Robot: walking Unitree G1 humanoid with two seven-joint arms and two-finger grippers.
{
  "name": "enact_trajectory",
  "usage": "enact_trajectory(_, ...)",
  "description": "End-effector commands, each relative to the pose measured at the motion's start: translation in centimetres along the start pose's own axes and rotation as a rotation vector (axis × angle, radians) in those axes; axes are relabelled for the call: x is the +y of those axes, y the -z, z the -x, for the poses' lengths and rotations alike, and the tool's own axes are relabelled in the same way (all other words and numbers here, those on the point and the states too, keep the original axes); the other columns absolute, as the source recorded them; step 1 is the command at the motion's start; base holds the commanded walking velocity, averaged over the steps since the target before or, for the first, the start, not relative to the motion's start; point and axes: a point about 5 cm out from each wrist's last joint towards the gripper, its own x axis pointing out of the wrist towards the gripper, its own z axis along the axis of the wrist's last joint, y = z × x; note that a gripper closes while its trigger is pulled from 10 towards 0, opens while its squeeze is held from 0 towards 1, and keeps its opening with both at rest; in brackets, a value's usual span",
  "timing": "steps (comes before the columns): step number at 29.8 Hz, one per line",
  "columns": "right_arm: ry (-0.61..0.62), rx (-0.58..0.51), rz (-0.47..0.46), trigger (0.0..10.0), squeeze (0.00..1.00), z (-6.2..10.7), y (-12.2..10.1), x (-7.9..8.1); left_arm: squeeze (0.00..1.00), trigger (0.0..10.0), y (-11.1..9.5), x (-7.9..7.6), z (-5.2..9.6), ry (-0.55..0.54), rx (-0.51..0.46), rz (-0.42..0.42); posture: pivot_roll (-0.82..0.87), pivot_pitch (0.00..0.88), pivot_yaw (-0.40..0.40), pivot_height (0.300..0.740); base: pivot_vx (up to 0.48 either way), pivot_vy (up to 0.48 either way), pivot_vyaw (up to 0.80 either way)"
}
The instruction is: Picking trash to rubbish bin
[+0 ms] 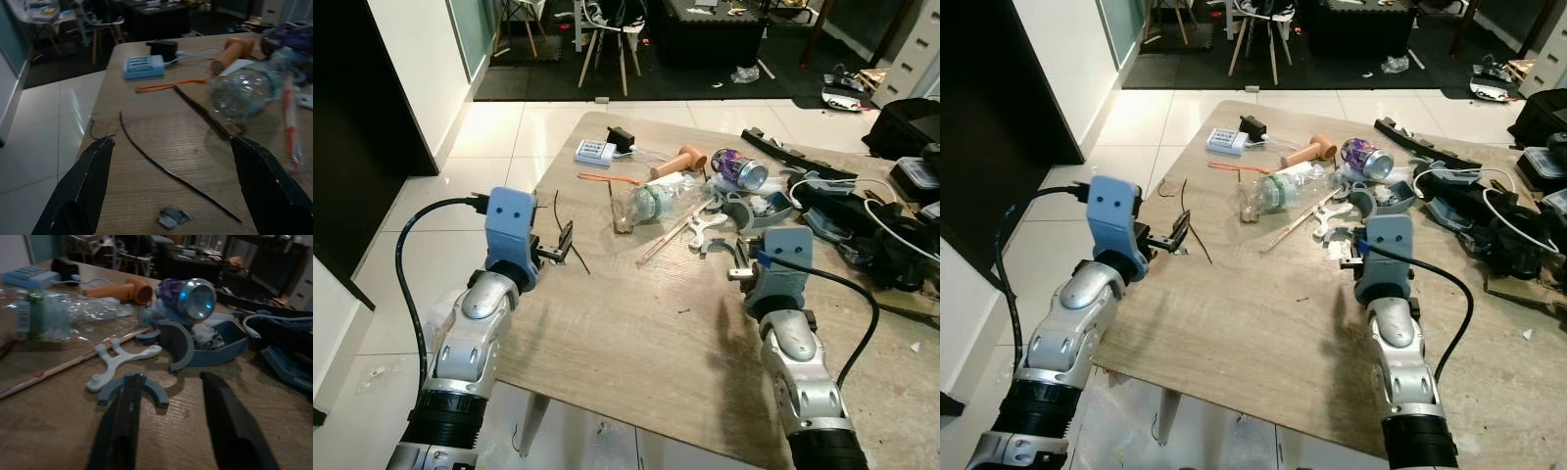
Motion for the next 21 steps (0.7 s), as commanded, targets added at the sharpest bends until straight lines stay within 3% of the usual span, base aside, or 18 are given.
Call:
enact_trajectory(1, -0.016, 0.01, -0.003, 10.0, 1.0, 0.0, 0.3, -0.1, 0.0, 10.0, 0.3, -0.1, 0.4, 0.021, 0.008, -0.026, -0.02, 0.112, 0.011, 0.74, 0.0, 0.0, 0.0)
enact_trajectory(11, -0.082, 0.014, 0.036, 10.0, 1.0, -1.6, 0.8, -0.6, 0.0, 10.0, -0.1, -0.4, -0.2, 0.079, -0.002, -0.054, -0.01, 0.111, 0.026, 0.74, 0.0, 0.0, 0.0)
enact_trajectory(20, -0.148, -0.006, -0.011, 10.0, 1.0, -3.3, 0.6, -0.3, 0.0, 10.0, -0.5, -0.7, -0.4, 0.116, -0.01, -0.068, 0.0, 0.148, 0.034, 0.74, 0.0, 0.0, 0.0)
enact_trajectory(21, -0.156, -0.006, -0.015, 10.0, 0.93, -3.5, 0.5, -0.3, 0.0, 10.0, -0.5, -0.8, -0.4, 0.121, -0.01, -0.071, 0.01, 0.159, 0.034, 0.74, 0.0, 0.0, 0.0)
